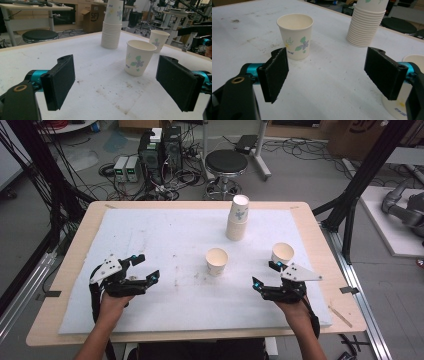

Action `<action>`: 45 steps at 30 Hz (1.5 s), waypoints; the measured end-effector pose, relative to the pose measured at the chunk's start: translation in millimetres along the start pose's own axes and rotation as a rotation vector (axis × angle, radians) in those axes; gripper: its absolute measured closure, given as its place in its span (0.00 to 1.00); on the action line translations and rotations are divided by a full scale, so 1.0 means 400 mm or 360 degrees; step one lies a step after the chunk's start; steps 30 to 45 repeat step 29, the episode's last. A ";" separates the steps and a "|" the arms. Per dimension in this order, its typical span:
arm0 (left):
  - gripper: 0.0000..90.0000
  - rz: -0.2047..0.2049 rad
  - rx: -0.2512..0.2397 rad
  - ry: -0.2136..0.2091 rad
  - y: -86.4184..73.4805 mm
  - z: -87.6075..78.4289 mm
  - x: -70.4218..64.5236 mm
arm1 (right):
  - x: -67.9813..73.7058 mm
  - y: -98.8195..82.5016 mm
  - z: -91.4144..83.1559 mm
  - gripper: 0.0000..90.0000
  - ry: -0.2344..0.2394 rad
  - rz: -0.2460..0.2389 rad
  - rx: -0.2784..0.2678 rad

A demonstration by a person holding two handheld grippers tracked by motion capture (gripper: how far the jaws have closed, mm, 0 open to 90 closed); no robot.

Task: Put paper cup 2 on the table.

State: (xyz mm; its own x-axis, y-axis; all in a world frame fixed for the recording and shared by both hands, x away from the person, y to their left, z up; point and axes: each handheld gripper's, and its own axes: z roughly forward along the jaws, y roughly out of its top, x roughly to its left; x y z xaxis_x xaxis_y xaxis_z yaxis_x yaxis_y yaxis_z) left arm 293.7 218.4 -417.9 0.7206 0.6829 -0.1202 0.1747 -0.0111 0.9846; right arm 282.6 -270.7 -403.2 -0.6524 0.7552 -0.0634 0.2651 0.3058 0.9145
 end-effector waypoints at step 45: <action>0.18 0.0013 -0.0015 0.0026 0.003 -0.019 -0.004 | 0.004 0.006 -0.010 0.23 0.0006 -0.0051 0.0016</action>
